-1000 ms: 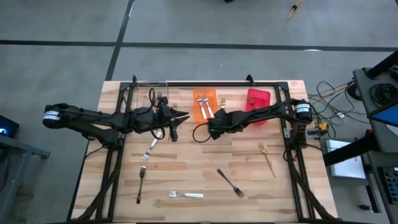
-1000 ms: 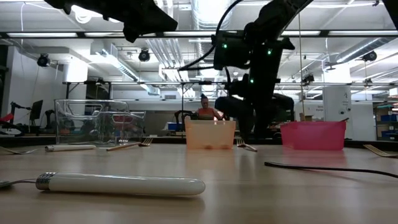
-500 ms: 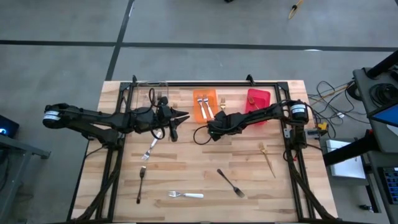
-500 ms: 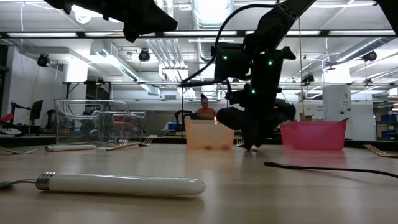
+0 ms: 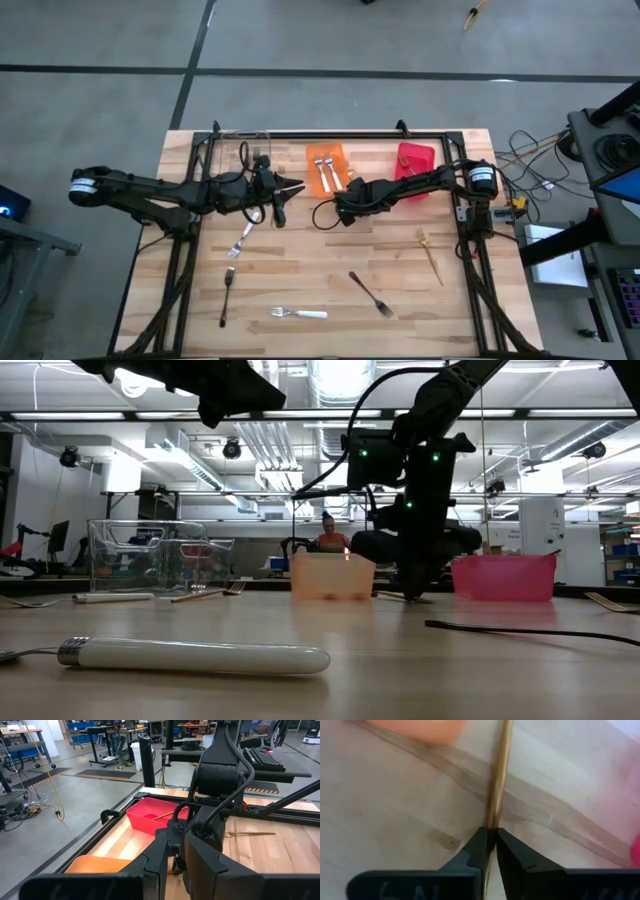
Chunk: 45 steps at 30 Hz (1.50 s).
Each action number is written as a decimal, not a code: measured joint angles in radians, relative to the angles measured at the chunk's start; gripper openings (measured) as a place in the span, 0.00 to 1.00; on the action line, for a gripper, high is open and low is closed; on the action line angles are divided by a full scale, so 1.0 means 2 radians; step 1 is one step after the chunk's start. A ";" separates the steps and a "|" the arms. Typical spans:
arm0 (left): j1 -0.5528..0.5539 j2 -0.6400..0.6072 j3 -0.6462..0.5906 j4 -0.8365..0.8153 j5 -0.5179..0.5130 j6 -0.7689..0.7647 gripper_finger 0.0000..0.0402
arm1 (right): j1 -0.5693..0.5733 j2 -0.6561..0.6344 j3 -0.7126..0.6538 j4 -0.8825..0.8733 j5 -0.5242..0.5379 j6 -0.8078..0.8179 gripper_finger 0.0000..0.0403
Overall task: Sort silverware by color (type)
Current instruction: Put the top center gold fork into the red bin
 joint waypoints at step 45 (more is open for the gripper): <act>0.000 0.000 0.000 0.006 0.000 -0.002 0.12 | 0.103 -0.051 0.036 -0.137 -0.133 0.015 0.25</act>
